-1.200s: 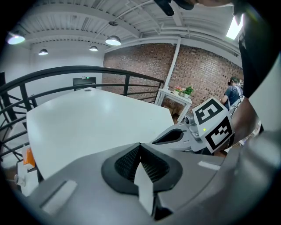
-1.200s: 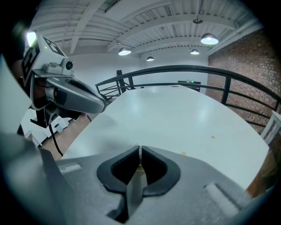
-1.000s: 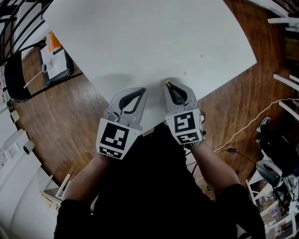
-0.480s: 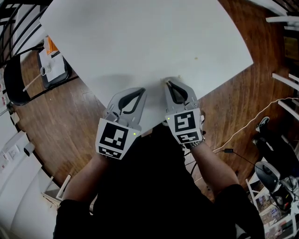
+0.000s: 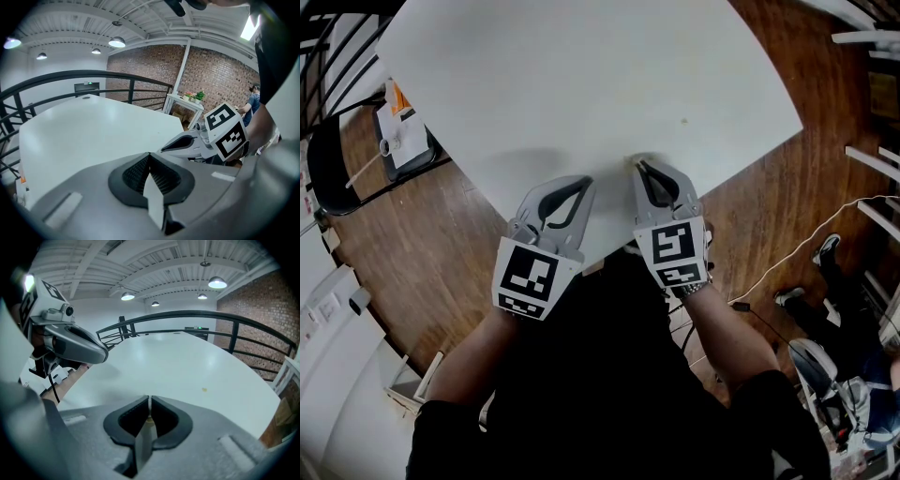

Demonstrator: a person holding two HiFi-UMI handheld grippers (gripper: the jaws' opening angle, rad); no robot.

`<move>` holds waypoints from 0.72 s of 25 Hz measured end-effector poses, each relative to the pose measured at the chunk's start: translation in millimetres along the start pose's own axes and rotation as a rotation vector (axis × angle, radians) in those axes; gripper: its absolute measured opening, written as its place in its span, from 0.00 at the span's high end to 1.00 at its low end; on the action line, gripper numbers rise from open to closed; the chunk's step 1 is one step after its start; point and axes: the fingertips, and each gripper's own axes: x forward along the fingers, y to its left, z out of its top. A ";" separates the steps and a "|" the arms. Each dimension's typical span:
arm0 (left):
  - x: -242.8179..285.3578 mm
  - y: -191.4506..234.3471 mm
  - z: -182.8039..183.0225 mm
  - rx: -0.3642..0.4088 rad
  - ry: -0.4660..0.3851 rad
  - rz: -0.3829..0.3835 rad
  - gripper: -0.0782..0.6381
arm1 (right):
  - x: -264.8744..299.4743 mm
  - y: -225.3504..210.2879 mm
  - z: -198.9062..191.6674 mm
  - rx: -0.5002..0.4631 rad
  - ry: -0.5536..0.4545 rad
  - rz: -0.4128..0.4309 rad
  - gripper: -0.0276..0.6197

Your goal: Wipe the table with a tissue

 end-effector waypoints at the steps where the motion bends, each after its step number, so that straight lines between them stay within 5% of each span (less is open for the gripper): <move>1: 1.3 0.6 0.3 0.000 0.000 0.000 0.87 | 0.8 -1.6 0.1 0.001 0.000 -0.001 0.95; 18: 24.7 -12.2 17.4 0.012 0.007 -0.006 0.87 | -5.9 -36.0 -0.1 0.013 -0.013 -0.016 0.95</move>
